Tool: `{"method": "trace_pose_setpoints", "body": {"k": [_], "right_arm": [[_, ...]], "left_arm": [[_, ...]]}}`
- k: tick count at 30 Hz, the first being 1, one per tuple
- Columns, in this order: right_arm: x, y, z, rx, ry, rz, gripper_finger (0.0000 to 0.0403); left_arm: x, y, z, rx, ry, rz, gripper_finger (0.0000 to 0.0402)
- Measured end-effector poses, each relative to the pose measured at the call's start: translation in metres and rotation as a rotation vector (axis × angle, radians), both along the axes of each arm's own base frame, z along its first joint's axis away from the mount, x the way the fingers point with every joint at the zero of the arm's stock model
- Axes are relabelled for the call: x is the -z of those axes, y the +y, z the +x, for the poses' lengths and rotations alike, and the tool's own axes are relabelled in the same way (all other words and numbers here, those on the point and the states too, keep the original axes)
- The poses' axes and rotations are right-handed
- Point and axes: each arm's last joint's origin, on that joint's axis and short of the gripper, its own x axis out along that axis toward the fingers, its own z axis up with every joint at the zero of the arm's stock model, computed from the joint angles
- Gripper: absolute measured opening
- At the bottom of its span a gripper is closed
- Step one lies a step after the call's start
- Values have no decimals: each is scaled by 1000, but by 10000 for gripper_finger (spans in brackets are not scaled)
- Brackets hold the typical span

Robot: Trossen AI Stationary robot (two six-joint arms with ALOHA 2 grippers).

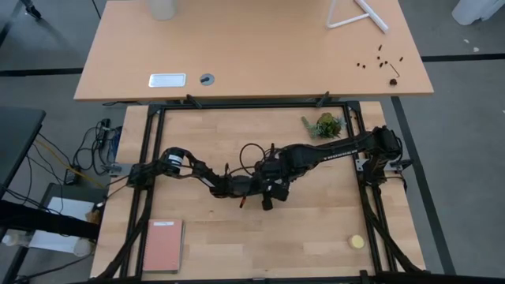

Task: Screw lightbulb
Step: Remove the lightbulb from the silver lamp

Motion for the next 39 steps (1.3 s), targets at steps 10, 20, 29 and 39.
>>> {"method": "trace_pose_setpoints", "body": {"k": [10, 20, 29, 39], "right_arm": [[20, 0, -1, 158, 56, 6, 351], [6, 2, -31, 141, 248, -173, 348], [-4, 41, -39, 54, 108, -219, 347], [9, 72, -81, 162, -272, -288, 347]], "left_arm": [[0, 0, 0, -3, 3, 0, 184], [0, 2, -1, -26, -3, 9, 184], [1, 2, -2, -22, 0, 6, 184], [2, -2, -2, 21, 5, -13, 184]]}}
